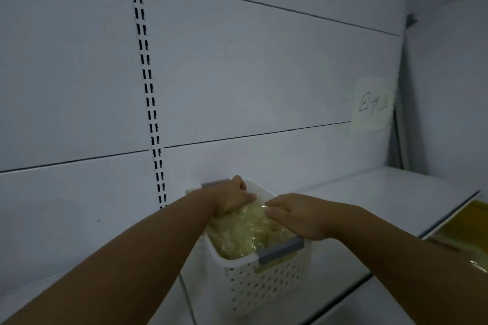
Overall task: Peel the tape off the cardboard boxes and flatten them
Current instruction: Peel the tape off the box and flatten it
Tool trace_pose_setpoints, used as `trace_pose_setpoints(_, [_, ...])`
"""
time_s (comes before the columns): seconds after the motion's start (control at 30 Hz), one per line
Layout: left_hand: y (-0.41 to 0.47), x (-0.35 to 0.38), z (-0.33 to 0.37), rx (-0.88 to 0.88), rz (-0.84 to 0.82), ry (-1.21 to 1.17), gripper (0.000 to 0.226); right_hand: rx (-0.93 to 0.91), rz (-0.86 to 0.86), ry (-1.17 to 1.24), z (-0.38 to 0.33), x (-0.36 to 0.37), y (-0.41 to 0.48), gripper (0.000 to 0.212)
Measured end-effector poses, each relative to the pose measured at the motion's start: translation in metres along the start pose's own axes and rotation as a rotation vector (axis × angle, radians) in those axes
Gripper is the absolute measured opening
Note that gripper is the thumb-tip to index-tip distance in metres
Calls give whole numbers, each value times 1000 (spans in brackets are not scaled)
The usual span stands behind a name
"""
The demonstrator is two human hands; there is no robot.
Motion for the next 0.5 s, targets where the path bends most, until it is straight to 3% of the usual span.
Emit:
trace_pose_setpoints(0.13, [5,-8,-4,22,89,-71,50,76,43,112,7,-1,3,30])
trace_pose_setpoints(0.23, [1,-6,-3,20,109,-12,44,105,110,287,13,-2,4,42])
trace_pose_setpoints(0.3, [-9,-18,10,96,260,114,40,120,160,144,13,-8,3,36])
trace_pose_setpoints(0.37, [-22,-32,34,299,455,255,33,98,261,-21,6,-19,1,34])
trace_pose_setpoints(0.43, [-36,-39,52,470,565,250,28,55,378,-95,-5,-30,-4,39])
trace_pose_setpoints(0.5, [-45,-51,56,505,642,129,25,30,437,-127,-11,-35,-10,44])
Point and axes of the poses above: each hand's wrist, its own y-axis towards the middle knuckle, its own x-axis out of the palm, z = x × y, the point moved 9 cm from there along y, towards the middle knuckle, and after that the axes turned 9 degrees about -y, right-handed, at the moved point
